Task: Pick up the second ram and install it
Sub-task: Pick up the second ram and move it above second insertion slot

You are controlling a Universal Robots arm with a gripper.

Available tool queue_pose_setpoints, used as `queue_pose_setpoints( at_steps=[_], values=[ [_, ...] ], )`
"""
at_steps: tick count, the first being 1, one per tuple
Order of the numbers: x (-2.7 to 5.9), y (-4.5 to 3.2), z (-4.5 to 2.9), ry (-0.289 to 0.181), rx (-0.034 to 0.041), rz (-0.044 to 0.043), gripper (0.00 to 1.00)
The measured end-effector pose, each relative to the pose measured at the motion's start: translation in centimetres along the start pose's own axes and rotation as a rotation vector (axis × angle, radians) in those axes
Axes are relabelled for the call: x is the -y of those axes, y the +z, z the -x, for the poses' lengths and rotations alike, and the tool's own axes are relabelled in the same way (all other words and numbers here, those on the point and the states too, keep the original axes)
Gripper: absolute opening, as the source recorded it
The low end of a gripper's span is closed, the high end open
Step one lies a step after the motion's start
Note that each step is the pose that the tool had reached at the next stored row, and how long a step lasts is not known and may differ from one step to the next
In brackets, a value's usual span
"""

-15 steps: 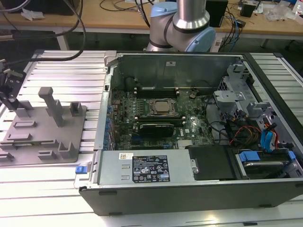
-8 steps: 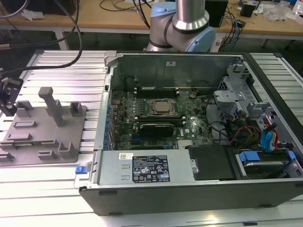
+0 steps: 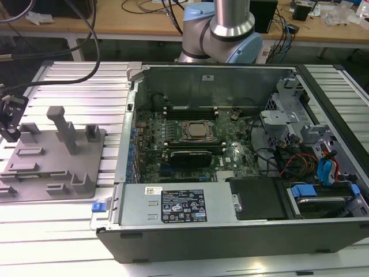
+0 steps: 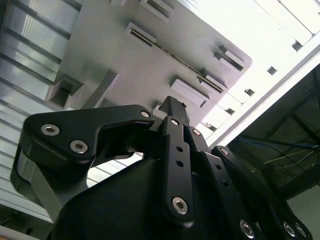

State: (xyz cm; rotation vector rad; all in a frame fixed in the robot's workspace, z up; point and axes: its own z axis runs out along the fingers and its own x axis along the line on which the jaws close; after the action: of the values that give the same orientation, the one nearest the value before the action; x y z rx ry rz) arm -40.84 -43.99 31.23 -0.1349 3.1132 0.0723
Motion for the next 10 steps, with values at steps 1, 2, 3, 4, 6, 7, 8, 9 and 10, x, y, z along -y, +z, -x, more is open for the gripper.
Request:
queue_pose_setpoints(
  at_steps=[1, 2, 3, 4, 6, 7, 8, 9, 10],
  values=[
    [0.0, 0.0, 0.0, 0.0, 0.0001, 0.0, 0.08],
    [0.0, 0.0, 0.0, 0.0, 0.0, 0.0001, 0.08],
    [0.0, 0.0, 0.0, -0.001, 0.0, 0.0, 0.08],
    [0.0, 0.01, 0.0, -0.001, 0.0, 0.0, 0.08],
    [0.0, 0.01, 0.0, -0.002, 0.0, 0.0001, 0.08],
    [0.0, 0.01, 0.0, -0.002, 0.0, 0.0, 0.08],
    [0.0, 0.01, 0.0, -0.007, -0.0003, 0.0002, 0.08],
    [0.0, 0.02, 0.0, -0.03, -0.0014, 0.0007, 0.08],
    [0.0, 0.03, 0.0, -0.066, -0.0029, 0.0017, 0.08]
  ],
)
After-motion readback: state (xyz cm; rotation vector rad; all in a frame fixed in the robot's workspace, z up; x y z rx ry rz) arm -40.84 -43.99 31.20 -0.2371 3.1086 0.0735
